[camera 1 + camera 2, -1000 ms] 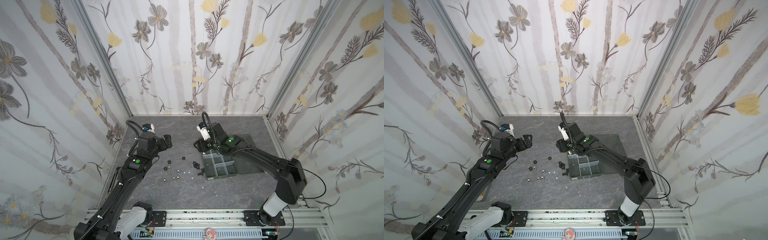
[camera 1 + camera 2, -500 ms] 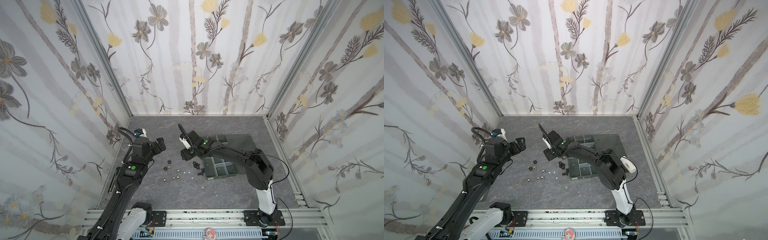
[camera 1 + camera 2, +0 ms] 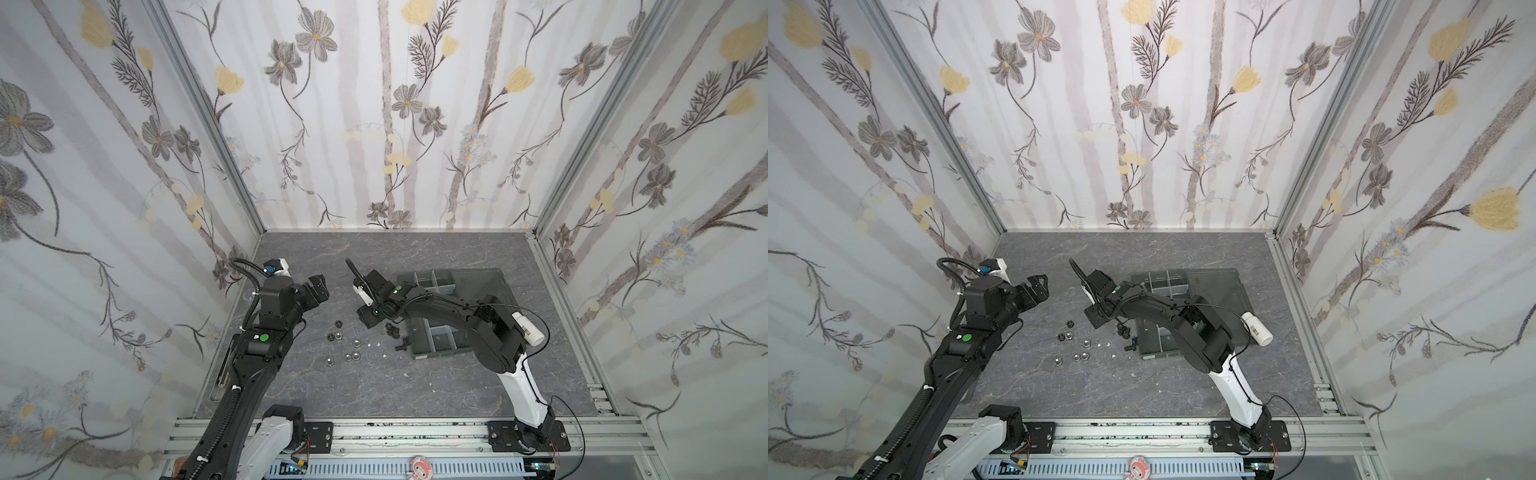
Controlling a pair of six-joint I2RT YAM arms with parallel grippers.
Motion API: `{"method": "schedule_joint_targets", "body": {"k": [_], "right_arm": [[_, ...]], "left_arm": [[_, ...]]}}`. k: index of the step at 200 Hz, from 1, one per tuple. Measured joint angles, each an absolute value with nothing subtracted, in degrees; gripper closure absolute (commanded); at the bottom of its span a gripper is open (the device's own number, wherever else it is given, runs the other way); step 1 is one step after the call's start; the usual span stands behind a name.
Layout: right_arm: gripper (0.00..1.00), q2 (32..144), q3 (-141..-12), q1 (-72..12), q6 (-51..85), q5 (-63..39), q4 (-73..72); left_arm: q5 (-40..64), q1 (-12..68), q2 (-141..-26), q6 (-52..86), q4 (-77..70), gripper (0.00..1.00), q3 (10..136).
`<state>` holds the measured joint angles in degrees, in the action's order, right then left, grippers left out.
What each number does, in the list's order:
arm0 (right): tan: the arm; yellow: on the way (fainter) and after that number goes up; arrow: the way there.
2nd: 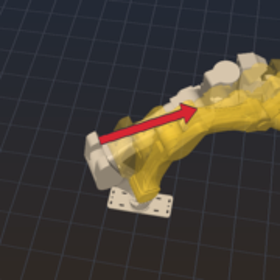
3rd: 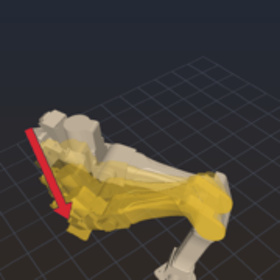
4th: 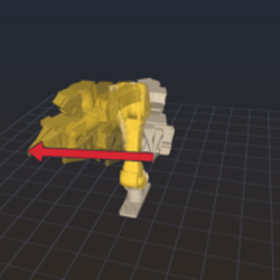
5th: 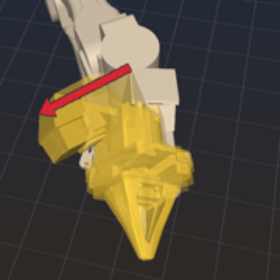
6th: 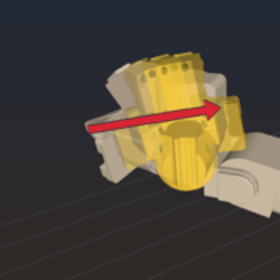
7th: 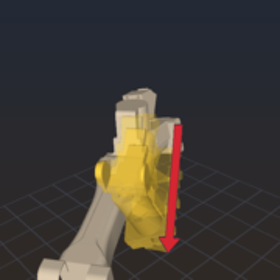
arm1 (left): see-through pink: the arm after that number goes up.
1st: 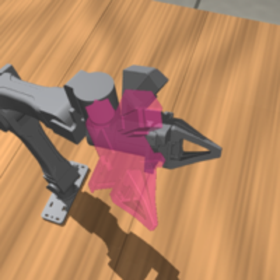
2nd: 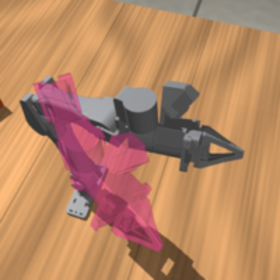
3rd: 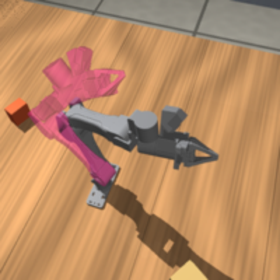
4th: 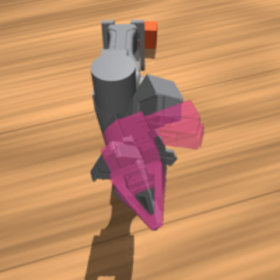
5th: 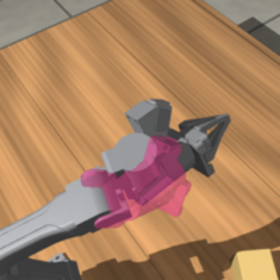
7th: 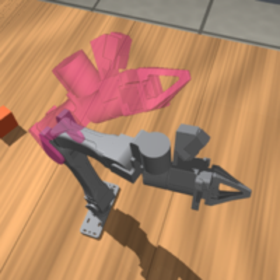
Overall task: Sort the screws and nuts into containers
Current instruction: Pick up the nut from the center of the table.
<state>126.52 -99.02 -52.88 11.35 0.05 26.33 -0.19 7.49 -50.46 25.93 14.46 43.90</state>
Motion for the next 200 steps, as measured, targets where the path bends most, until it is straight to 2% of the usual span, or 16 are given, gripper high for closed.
{"method": "schedule_joint_targets", "body": {"k": [162,200], "right_arm": [[0.56,132.4,-103.44,-53.15,10.15,1.89,28.6],[0.58,133.27,-104.57,-53.15,9.91,2.09,28.49]], "left_arm": [[0.67,6.48,-51.27,26.13,13.91,0.0,43.79],[0.75,6.37,-51.37,26.15,13.91,0.0,43.79]]}}
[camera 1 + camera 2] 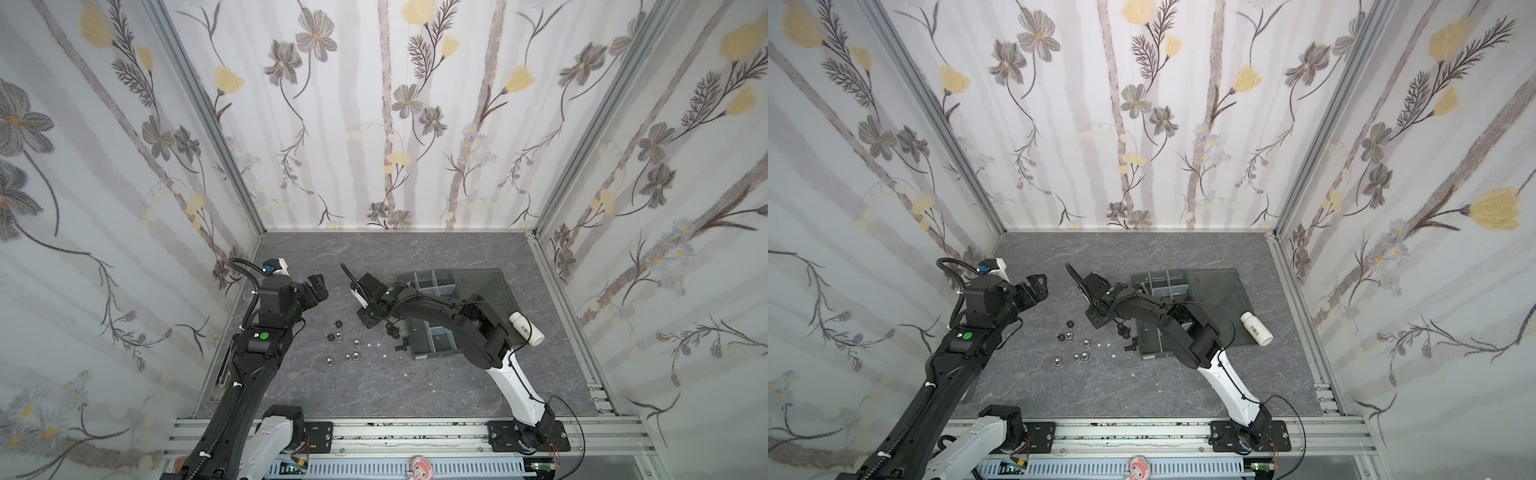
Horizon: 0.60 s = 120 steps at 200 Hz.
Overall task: Sort the screws and nuts into containers
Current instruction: Pick up the nut from the center of the table.
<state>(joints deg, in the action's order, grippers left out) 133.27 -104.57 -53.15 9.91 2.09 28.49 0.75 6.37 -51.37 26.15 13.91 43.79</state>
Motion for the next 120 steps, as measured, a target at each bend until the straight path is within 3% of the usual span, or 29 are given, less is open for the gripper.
{"method": "schedule_joint_targets", "body": {"k": [120], "right_arm": [[0.78,133.56,-104.99,-52.75,9.78,1.63,28.45]], "left_arm": [[1.52,5.93,-51.37,26.26,13.85,0.0,43.64]]}}
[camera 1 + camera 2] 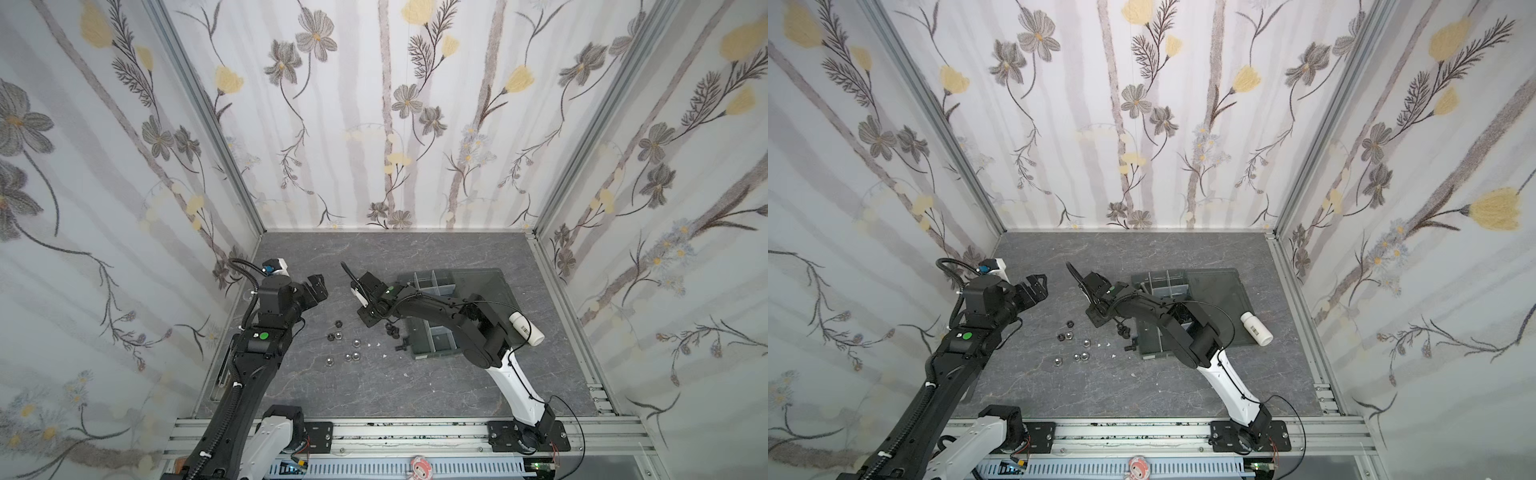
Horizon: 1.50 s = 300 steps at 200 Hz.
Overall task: Sort the screws and nuts into containers
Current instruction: Pick up the nut from the center of the table, then place the nut into the container.
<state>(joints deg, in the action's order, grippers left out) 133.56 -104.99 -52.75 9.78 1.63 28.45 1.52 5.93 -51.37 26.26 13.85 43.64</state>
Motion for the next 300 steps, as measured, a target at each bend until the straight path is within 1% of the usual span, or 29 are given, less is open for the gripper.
{"method": "schedule_joint_targets", "body": {"k": [71,178,240,300], "right_arm": [[0.79,133.01,-105.08,-52.77,9.8,1.21,29.56],[0.79,127.07,-104.99,-52.21,9.69,1.91,32.25],[0.79,121.12,-100.47,-47.72,9.34,1.91,32.53],[0.79,115.44,-94.02,-40.73,9.32,1.87,31.44]], "left_arm": [[1.54,5.85,-51.37,26.55,13.76,0.0,43.64],[3.29,5.78,-52.16,25.87,13.52,0.0,43.64],[4.97,5.78,-53.52,25.87,13.47,0.0,43.64],[6.2,5.85,-55.11,25.87,13.47,0.0,43.64]]}}
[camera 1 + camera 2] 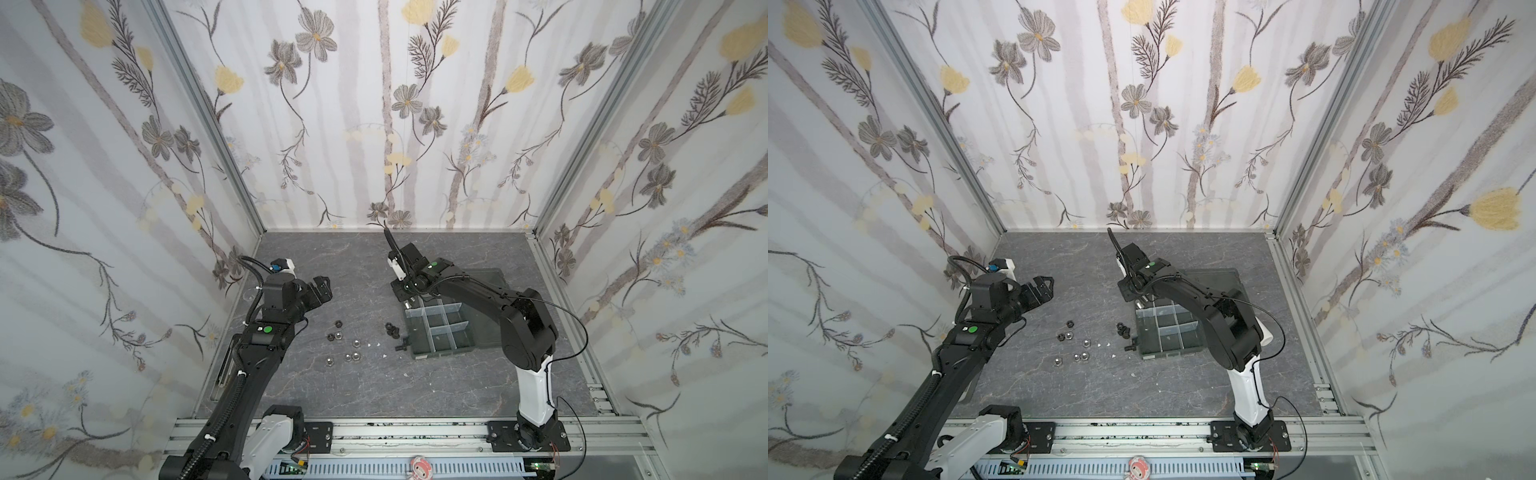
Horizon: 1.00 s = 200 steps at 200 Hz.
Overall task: Sort the screws and nuts into containers
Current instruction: Place the nut into the container.
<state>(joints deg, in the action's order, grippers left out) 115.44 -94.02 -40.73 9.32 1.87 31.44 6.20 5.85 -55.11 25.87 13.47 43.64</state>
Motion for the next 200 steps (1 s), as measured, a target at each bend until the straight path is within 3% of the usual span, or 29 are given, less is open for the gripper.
{"method": "schedule_joint_targets", "body": {"k": [172,200], "right_arm": [[0.78,114.78,-90.65,-28.53,8.91,1.61,27.31],[0.71,116.09,-91.15,-27.83,8.91,1.69,27.07]], "left_arm": [[7.75,5.85,-55.66,25.82,12.86,0.0,43.59],[7.77,5.85,-55.83,25.76,12.38,0.0,43.59]]}}
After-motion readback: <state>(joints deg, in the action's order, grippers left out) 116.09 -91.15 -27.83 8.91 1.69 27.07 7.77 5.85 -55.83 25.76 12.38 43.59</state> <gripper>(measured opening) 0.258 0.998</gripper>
